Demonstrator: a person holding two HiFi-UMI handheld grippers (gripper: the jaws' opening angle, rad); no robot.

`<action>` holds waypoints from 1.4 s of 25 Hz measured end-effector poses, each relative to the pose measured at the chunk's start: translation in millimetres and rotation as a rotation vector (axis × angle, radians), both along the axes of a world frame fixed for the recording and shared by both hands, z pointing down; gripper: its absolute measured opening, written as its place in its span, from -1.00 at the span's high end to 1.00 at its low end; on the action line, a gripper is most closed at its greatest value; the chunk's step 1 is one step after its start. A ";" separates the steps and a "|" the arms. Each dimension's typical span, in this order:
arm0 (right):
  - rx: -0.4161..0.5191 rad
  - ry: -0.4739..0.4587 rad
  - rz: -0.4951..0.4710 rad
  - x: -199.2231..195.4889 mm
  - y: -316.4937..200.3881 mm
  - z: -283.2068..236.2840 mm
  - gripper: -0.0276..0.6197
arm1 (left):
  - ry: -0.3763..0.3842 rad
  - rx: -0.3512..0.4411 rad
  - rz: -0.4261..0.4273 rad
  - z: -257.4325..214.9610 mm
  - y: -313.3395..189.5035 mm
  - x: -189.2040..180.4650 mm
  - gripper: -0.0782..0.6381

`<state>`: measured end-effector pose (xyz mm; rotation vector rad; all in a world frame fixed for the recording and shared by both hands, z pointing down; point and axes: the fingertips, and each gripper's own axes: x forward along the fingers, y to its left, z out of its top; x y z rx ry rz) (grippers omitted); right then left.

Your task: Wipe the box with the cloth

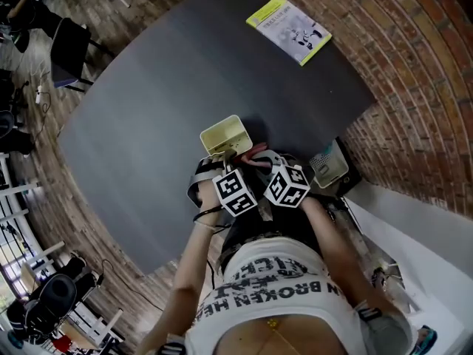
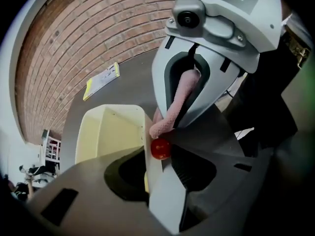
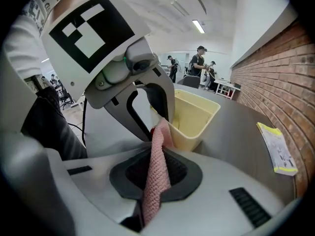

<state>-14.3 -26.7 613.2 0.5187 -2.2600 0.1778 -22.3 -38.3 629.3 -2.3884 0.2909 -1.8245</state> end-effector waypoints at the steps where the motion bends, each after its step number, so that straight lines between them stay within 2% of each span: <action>1: 0.000 -0.001 -0.007 -1.5 0.4 -0.5 0.86 | -0.003 -0.006 0.007 -0.2 1.2 -1.7 0.35; 8: -0.024 -0.019 -0.064 -20.3 11.4 0.8 0.86 | -0.001 -0.059 0.079 -2.4 19.5 -16.6 0.37; 13: -0.031 -0.056 0.010 -28.5 10.6 5.8 0.86 | -0.009 -0.055 0.118 -2.7 21.1 -18.4 0.37; 19: -0.055 -0.095 0.117 -9.8 1.6 4.4 0.86 | -0.008 -0.048 0.137 -2.1 21.5 -15.5 0.37; 24: -0.059 -0.085 0.117 -4.4 1.9 3.9 0.86 | -0.019 -0.050 0.164 -1.5 23.8 -20.9 0.37; 31: -0.056 -0.071 0.107 -0.5 7.4 4.5 0.86 | -0.025 -0.066 0.270 -1.5 32.5 -31.8 0.37; 35: -0.032 -0.086 0.135 5.0 -0.5 -1.6 0.86 | -0.027 -0.068 0.344 -1.8 38.5 -39.3 0.37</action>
